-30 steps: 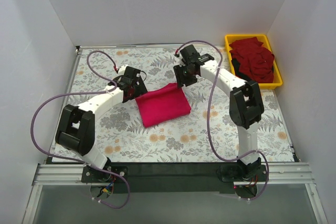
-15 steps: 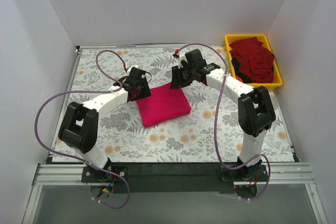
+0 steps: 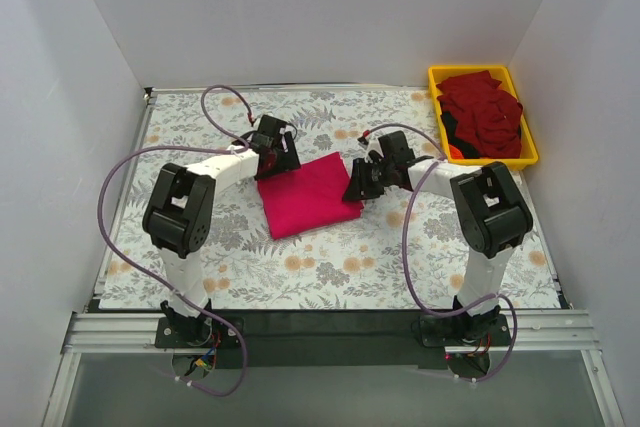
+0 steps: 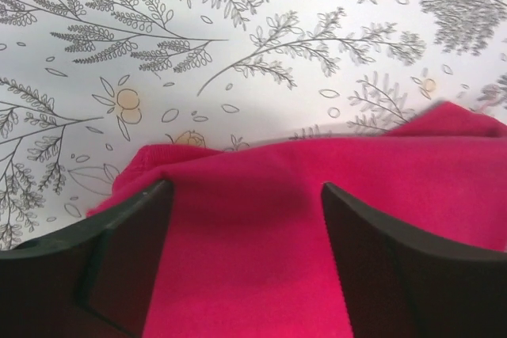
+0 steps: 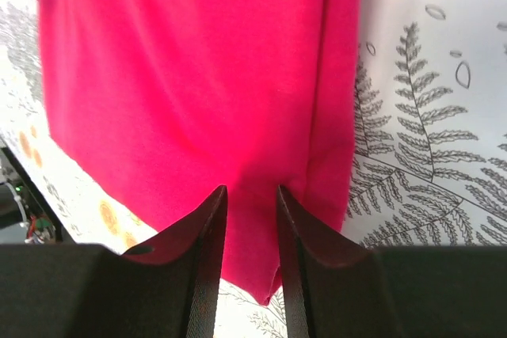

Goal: Fold and stack the t-shirts
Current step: Fold the tshirt

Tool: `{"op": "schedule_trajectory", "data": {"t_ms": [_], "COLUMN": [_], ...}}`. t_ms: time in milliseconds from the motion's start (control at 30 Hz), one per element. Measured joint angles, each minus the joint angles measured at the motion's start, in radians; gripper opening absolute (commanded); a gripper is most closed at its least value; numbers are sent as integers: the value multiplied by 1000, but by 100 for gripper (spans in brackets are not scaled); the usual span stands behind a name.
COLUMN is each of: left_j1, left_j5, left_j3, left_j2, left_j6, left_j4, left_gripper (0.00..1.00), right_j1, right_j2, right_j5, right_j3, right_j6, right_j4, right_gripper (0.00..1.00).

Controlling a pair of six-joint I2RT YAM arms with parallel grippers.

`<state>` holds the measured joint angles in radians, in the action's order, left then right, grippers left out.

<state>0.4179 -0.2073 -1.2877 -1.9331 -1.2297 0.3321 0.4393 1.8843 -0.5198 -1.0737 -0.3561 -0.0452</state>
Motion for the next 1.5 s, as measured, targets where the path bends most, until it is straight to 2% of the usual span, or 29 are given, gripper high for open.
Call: {"op": "schedule_trajectory", "data": {"t_ms": [100,200,267,300,367,400,433,533,667,833,967,1033,1133,1167,1333,1500], "left_j1": [0,9,23,33,51,60,68,81,78,25,-16,-30,-36,-39,-61,-107], "left_j5": [32,76,108,124,171,197,214,274,311,377,422,427,401,384,314,293], "left_j3": [6,59,113,143,219,260,293,404,525,560,571,568,541,523,379,217], "left_j2": [49,183,299,359,459,495,513,503,414,409,410,418,437,440,419,290], "left_j6": [-6,-43,-79,-105,-155,-180,-197,-252,-321,-377,-380,-364,-317,-301,-230,-195], "left_j4": [8,16,14,16,0,0,-2,-2,11,-16,-21,-13,10,19,22,-34], "left_gripper": [84,83,75,66,58,56,49,36,22,17,20,34,46,48,48,43], "right_j1": [0,1,3,4,8,10,11,13,7,-51,-87,-93,-93,-93,-92,-90], "right_j2": [-43,-113,-155,-167,-167,-162,-157,-111,-11,53,52,37,-11,-27,-35,76], "right_j5": [-16,-60,-99,-120,-152,-167,-178,-204,-222,-306,-344,-344,-313,-305,-271,-256], "right_j3": [11,18,25,25,29,39,49,91,141,187,220,232,233,223,39,-227], "right_j6": [-17,-43,-66,-78,-92,-96,-102,-116,-113,-134,-135,-137,-139,-143,-171,-217], "right_j4": [20,55,98,119,153,171,181,211,240,325,362,361,342,332,325,365], "right_gripper": [36,36,36,35,34,33,33,31,25,22,22,26,28,29,29,29]}}
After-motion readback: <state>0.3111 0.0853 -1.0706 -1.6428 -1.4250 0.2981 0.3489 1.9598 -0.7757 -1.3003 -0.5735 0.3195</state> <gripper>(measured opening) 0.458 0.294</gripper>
